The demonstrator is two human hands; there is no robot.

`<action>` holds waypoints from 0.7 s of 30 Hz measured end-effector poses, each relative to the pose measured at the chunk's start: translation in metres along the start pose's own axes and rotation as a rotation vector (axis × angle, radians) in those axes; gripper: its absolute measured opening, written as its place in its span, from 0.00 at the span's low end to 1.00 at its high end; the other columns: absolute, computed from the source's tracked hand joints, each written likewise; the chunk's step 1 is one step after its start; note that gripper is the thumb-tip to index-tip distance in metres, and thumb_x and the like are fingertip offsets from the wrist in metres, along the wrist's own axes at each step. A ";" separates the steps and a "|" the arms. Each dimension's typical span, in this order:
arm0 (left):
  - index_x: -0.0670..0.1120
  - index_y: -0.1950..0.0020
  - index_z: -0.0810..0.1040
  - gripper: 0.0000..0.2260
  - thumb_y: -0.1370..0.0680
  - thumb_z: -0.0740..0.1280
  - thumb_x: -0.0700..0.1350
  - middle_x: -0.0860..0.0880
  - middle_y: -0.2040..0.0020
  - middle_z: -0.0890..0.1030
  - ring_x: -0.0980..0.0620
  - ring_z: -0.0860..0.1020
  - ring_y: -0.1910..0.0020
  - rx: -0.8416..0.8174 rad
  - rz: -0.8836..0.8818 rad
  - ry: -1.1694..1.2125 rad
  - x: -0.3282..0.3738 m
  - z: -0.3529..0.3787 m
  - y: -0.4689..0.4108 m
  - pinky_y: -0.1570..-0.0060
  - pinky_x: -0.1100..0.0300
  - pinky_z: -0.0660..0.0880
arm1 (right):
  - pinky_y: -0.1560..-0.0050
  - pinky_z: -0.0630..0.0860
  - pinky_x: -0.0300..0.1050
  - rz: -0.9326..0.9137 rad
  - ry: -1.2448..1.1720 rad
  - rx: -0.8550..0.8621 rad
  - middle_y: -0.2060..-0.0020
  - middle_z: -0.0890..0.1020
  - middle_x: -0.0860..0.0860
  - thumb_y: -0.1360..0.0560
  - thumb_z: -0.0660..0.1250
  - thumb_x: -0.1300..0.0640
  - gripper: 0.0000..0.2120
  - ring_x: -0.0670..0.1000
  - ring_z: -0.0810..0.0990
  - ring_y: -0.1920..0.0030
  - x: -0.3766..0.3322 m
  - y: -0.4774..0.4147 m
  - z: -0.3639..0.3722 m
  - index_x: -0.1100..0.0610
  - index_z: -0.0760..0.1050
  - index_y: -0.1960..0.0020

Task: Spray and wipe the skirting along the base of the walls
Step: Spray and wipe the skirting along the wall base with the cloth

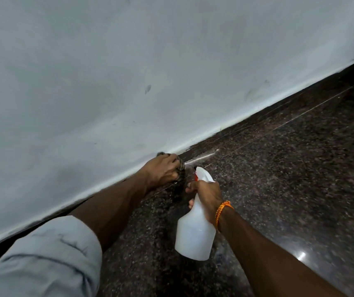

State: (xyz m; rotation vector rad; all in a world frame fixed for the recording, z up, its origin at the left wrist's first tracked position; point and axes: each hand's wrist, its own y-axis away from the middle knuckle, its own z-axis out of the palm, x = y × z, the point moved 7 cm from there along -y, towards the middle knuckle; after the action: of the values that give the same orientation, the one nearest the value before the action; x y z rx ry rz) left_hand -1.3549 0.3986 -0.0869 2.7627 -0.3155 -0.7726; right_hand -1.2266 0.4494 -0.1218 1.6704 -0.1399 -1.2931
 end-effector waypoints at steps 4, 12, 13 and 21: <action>0.47 0.66 0.80 0.14 0.26 0.57 0.44 0.46 0.62 0.78 0.45 0.77 0.59 0.072 0.047 -0.005 0.015 0.017 0.065 0.62 0.51 0.76 | 0.75 0.74 0.44 0.008 0.010 0.028 0.66 0.80 0.63 0.32 0.67 0.67 0.16 0.54 0.72 0.82 0.004 -0.006 -0.018 0.72 0.77 0.46; 0.45 0.72 0.78 0.15 0.30 0.55 0.41 0.44 0.65 0.77 0.44 0.72 0.61 0.045 -0.063 -0.064 0.021 0.056 0.153 0.65 0.51 0.76 | 0.74 0.75 0.44 0.015 0.070 -0.052 0.63 0.81 0.62 0.31 0.66 0.68 0.10 0.54 0.72 0.81 0.007 0.004 0.011 0.71 0.79 0.51; 0.44 0.71 0.79 0.15 0.30 0.55 0.41 0.44 0.64 0.77 0.44 0.73 0.61 0.024 -0.073 -0.058 0.020 0.056 0.146 0.65 0.52 0.76 | 0.75 0.75 0.43 0.010 0.091 -0.055 0.63 0.82 0.62 0.32 0.66 0.68 0.11 0.53 0.72 0.81 0.007 0.005 0.015 0.71 0.79 0.51; 0.43 0.71 0.76 0.09 0.31 0.61 0.39 0.45 0.65 0.76 0.44 0.74 0.62 -0.020 0.015 -0.144 0.012 0.026 0.074 0.64 0.52 0.71 | 0.71 0.78 0.50 -0.043 0.178 -0.061 0.59 0.84 0.69 0.39 0.67 0.65 0.19 0.56 0.74 0.81 0.005 0.000 0.015 0.71 0.77 0.49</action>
State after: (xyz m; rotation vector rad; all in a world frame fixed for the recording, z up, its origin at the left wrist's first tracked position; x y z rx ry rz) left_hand -1.3686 0.3209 -0.0922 2.6888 -0.3535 -0.9673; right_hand -1.2363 0.4372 -0.1248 1.7348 0.0409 -1.1620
